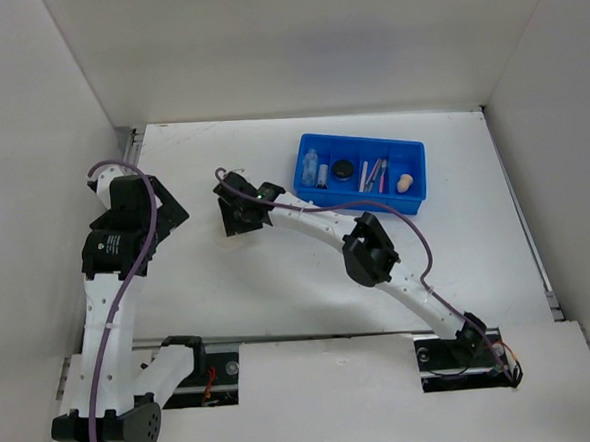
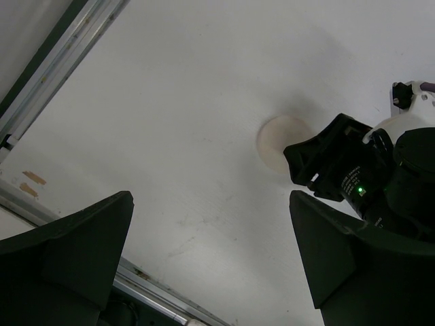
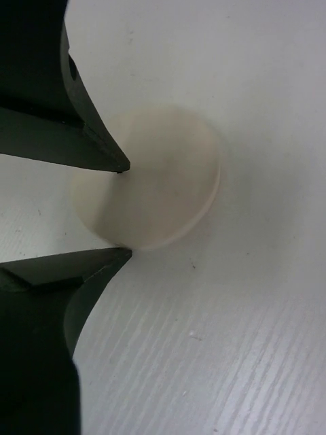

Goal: Organize the makeup

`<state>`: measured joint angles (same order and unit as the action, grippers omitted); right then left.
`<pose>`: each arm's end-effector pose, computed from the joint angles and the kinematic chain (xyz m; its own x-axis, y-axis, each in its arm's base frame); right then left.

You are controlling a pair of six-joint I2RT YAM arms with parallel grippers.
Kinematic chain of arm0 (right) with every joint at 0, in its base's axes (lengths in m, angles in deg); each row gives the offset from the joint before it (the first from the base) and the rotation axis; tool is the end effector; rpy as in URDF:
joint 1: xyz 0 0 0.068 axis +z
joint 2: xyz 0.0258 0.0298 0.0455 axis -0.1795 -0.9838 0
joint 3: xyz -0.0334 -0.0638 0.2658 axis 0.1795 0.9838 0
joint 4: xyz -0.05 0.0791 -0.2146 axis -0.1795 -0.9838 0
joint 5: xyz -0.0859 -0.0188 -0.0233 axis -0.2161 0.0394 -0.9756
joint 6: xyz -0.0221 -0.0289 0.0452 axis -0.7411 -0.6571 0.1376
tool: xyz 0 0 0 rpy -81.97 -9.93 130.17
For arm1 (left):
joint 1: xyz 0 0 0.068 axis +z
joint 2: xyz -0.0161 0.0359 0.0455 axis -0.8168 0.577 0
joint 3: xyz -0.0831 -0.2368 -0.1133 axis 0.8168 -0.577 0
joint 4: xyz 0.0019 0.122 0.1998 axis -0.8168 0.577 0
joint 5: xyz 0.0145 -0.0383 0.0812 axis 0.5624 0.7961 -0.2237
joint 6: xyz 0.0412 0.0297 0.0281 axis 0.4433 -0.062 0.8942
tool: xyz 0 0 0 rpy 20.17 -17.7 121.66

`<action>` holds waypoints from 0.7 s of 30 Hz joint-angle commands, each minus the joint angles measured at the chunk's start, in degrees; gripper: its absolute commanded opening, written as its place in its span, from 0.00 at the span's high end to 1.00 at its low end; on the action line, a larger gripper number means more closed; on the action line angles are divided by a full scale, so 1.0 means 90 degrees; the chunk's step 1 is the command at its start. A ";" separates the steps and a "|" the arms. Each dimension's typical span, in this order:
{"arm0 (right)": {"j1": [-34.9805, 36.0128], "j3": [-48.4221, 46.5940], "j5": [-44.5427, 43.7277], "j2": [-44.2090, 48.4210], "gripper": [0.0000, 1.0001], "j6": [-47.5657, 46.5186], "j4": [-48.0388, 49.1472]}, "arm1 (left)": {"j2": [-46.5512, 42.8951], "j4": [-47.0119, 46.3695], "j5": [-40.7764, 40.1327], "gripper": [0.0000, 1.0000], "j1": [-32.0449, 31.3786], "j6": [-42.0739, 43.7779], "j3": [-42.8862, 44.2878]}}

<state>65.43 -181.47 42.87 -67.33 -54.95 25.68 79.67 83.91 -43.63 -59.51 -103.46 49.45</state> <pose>0.3187 0.4464 0.1738 -0.8102 -0.1699 -0.5609 -0.3622 0.8976 0.2513 0.1438 0.0025 0.3844 -0.4160 -0.4462 -0.7924 -0.4757 0.8494 -0.2286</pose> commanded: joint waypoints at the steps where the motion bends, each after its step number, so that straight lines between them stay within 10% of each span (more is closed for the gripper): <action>1: -0.0008 0.0111 -0.0157 0.0113 0.48 0.0058 -0.0116 | -0.0101 0.0046 -0.0072 0.01 0.0040 0.0032 -0.0030; 5: -0.0008 0.0247 -0.0478 0.0366 0.95 0.0058 -0.0174 | -0.0101 0.0046 -0.0072 0.01 0.0040 0.0032 -0.0030; 13: -0.0348 0.1437 -0.1563 0.2611 1.00 -0.0059 -0.0233 | -0.0160 0.0046 -0.0130 0.01 0.0040 0.0032 -0.0030; 21: -0.2874 0.4697 -0.1866 0.5376 1.00 0.0010 0.0479 | -0.0101 -0.0139 0.0045 0.01 0.0040 0.0091 -0.0147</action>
<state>47.84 -145.78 30.46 -24.07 -54.84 28.00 79.08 83.89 -43.39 -59.51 -103.27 49.03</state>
